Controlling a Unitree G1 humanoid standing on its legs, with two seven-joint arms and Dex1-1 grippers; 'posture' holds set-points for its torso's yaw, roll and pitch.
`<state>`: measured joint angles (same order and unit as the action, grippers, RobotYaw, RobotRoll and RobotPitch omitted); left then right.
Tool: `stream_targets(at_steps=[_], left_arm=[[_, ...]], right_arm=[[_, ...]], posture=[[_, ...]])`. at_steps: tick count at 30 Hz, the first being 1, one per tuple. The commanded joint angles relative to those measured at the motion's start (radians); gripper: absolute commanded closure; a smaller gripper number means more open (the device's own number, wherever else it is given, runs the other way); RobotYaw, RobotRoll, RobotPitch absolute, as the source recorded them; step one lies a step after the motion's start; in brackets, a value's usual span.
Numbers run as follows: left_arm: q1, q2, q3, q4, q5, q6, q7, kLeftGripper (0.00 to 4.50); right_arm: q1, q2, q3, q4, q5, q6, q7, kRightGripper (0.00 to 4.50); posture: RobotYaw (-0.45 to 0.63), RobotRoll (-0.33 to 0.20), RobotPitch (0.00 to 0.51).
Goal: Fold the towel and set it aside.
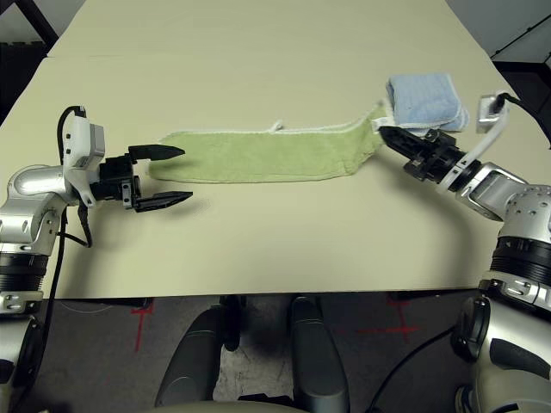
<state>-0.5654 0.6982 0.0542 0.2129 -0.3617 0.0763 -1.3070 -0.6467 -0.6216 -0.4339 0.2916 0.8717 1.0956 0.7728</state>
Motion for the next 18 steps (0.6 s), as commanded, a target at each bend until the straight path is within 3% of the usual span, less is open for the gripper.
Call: stream_targets(at_steps=[1,12,18], left_arm=[[0.013,0.009,-0.003,-0.011,-0.002,0.004,0.002,0.0],[0.009,0.007,-0.007,-0.016,-0.001,0.011,0.011,0.0],[0.021,0.011,-0.002,-0.031,-0.003,0.016,0.021,0.0]], right_arm=[[0.005,0.004,0.068,-0.037,-0.027,-0.009,0.015,4.48],[-0.123,0.181,0.222,-0.081,-0.102,-0.046,-0.09,4.48],[-0.119,0.202,0.299,-0.085,-0.145,-0.03,-0.099,4.48]], posture=[[-0.07,0.0,0.192],[-0.06,0.0,0.188],[-0.05,0.0,0.19]])
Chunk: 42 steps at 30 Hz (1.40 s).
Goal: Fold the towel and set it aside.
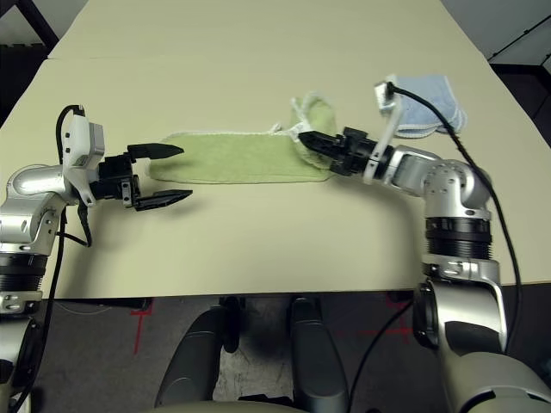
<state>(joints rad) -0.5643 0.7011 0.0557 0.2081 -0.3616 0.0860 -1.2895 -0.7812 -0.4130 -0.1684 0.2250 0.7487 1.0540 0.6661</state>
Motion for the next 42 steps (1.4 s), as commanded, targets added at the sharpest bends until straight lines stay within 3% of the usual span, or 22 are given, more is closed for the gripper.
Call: stream_targets(at_steps=[1,11,14,23,24,35,42], left_arm=[[0.023,0.009,-0.002,-0.028,-0.003,0.008,0.005,0.0],[0.027,0.011,-0.004,-0.025,-0.003,0.011,0.011,0.0],[0.027,0.01,-0.005,-0.025,-0.003,0.014,0.012,0.0],[0.026,0.008,-0.008,-0.016,0.001,0.013,0.013,0.0],[0.023,0.006,-0.009,-0.014,0.002,0.013,0.014,0.0],[0.027,0.006,-0.009,-0.015,0.002,0.013,0.014,0.0],[0.033,0.009,-0.007,-0.018,0.003,0.015,0.018,0.0]], right_arm=[[0.023,-0.007,0.042,-0.024,-0.027,0.015,0.007,4.48],[0.047,0.05,0.077,-0.056,-0.061,0.026,-0.056,4.48],[0.05,0.035,0.127,-0.081,-0.095,-0.007,-0.023,3.63],[0.031,-0.004,0.232,-0.121,-0.173,-0.115,0.09,0.22],[0.026,0.004,0.241,-0.121,-0.179,-0.123,0.096,0.04],[0.005,0.055,0.374,-0.072,-0.29,-0.222,0.168,0.04],[-0.005,0.063,0.373,-0.05,-0.33,-0.249,0.185,0.04]], posture=[[-0.05,0.0,0.19],[-0.05,0.0,0.192],[-0.05,0.0,0.192],[-0.06,0.0,0.188],[-0.06,0.0,0.188],[-0.05,0.0,0.19],[-0.05,0.0,0.189]])
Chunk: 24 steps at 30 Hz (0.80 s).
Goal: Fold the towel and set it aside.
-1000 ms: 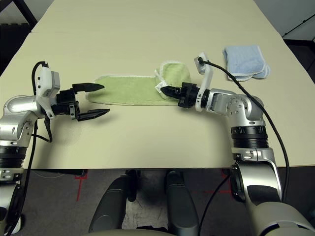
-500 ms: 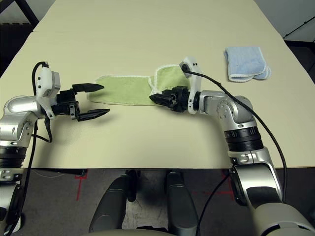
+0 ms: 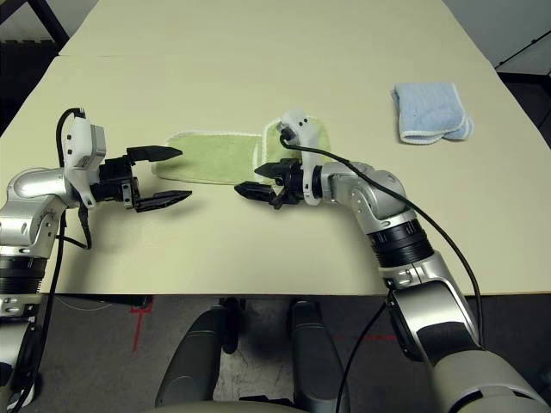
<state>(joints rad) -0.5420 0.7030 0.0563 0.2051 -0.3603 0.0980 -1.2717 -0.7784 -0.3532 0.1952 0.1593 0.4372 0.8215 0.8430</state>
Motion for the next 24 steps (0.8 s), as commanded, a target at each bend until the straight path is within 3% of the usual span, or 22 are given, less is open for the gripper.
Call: stream_targets(at_steps=[1,4,9,18,24], left_arm=[[0.01,0.007,-0.008,-0.014,0.003,0.002,0.001,0.0],[0.008,0.004,-0.009,-0.012,0.004,-0.001,0.003,0.0],[0.002,-0.008,-0.004,0.003,-0.002,-0.003,0.011,0.0],[0.038,-0.003,0.019,0.013,-0.008,0.003,0.03,0.0],[0.057,-0.002,0.045,0.035,0.024,-0.003,0.123,0.0]], right_arm=[[-0.015,0.005,-0.006,0.028,-0.023,-0.045,0.008,0.04],[-0.03,0.001,-0.063,0.06,-0.005,-0.118,0.045,0.04],[-0.053,-0.055,-0.181,0.141,0.057,-0.326,0.253,0.04],[-0.111,-0.215,-0.182,0.634,-0.133,-1.006,0.592,0.04],[-0.153,-0.27,-0.211,0.84,-0.16,-1.173,0.716,0.04]], posture=[[-0.05,0.0,0.188],[-0.05,0.0,0.188],[-0.07,0.0,0.189],[-0.06,0.0,0.185],[-0.04,0.0,0.179]])
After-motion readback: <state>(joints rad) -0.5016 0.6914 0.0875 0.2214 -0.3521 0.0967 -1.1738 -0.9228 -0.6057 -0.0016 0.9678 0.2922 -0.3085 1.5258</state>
